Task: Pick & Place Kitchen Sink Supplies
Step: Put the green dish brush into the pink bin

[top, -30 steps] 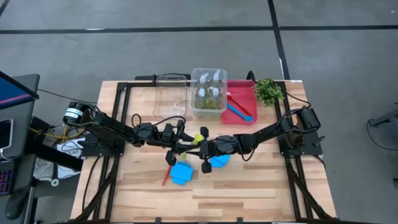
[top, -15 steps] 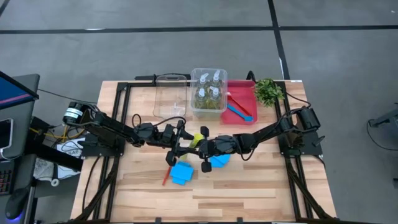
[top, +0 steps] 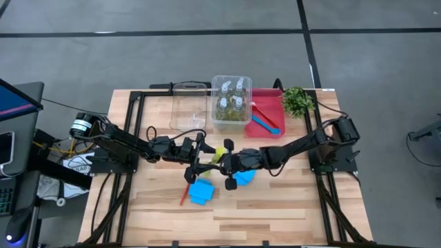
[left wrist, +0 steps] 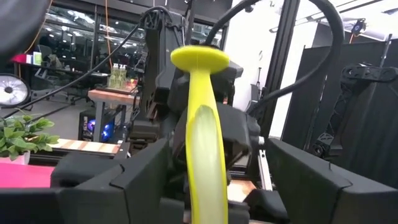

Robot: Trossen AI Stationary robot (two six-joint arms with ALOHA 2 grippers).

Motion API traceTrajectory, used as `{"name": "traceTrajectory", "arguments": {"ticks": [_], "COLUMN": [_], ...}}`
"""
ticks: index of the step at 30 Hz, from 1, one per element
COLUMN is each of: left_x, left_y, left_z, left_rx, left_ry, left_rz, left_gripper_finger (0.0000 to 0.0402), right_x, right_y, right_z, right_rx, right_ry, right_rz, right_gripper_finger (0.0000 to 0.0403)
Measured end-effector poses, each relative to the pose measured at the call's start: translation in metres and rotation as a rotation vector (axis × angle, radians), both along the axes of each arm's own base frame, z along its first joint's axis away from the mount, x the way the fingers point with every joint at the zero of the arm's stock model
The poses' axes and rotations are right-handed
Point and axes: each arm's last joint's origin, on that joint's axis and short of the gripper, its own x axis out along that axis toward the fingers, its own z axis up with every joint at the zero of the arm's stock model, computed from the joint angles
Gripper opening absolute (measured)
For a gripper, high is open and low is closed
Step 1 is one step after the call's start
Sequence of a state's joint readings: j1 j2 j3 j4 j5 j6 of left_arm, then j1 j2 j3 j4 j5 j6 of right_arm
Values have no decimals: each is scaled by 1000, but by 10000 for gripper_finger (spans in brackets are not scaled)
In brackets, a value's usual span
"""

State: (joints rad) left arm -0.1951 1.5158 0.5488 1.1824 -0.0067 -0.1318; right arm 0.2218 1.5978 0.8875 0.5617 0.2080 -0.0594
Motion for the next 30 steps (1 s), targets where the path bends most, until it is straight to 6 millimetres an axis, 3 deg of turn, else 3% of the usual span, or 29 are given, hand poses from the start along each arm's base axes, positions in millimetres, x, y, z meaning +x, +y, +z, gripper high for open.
{"name": "traceTrajectory", "arguments": {"ticks": [21,30], "left_x": [-7,-45], "left_y": [2,9], "left_z": [-1,8], "left_rx": [1,17], "left_ry": [4,-62], "left_rz": [1,8], "left_gripper_finger": [270,270], "right_x": [-28,-33], "right_y": [-2,5], "right_z": [25,29], "right_rx": [30,26], "right_ry": [89,90], "right_rz": [1,26], "right_gripper_finger": [37,37]}}
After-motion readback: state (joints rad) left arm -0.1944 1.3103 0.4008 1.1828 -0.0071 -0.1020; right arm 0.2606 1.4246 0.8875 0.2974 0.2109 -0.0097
